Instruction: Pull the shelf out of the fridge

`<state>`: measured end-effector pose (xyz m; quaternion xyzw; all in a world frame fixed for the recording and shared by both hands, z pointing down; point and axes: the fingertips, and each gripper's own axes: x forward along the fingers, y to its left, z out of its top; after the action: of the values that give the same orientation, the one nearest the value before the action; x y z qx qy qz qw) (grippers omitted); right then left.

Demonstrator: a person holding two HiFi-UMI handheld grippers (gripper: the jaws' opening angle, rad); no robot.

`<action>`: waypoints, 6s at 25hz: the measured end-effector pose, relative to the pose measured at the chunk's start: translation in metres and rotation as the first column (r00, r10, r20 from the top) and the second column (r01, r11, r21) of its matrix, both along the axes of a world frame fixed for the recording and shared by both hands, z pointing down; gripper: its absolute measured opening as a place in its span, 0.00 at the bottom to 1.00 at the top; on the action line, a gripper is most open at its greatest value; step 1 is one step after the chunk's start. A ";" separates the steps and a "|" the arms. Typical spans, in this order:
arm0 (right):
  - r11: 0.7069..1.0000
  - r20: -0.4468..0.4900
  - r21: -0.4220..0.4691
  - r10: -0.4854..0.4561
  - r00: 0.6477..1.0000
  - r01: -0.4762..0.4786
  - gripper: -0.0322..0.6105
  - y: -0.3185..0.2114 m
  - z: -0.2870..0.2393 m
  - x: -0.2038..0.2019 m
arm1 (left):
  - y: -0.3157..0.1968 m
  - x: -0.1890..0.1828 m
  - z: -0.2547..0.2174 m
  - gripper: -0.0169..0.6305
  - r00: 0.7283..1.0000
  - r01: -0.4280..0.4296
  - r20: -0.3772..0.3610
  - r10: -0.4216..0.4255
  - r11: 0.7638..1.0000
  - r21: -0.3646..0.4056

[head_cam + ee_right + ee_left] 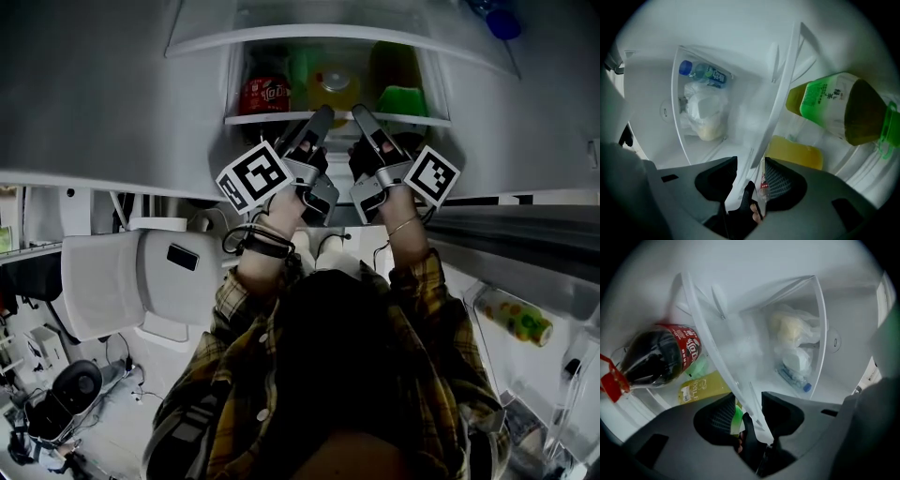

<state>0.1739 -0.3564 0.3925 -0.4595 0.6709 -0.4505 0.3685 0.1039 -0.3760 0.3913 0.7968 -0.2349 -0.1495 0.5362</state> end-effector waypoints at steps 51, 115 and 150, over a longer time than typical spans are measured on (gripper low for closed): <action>0.980 0.117 -0.106 0.182 0.976 -0.170 0.11 0.014 0.011 0.011 | -0.002 -0.014 0.012 0.09 0.991 0.129 -0.034 -0.132 0.987 -0.091; 0.987 0.118 -0.027 0.158 0.980 -0.155 0.11 0.183 0.000 -0.062 | 0.166 -0.090 0.016 0.10 0.998 0.048 -0.033 -0.050 0.996 -0.070; 0.991 0.136 -0.027 0.134 0.982 -0.131 0.11 0.193 -0.002 -0.067 | 0.179 -0.091 0.007 0.10 0.991 0.050 -0.117 -0.061 0.994 -0.098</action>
<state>0.1068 -0.1636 0.3901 -0.4741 0.6078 -0.4614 0.4391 0.0125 -0.1971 0.3985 0.7532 -0.2312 -0.2008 0.5822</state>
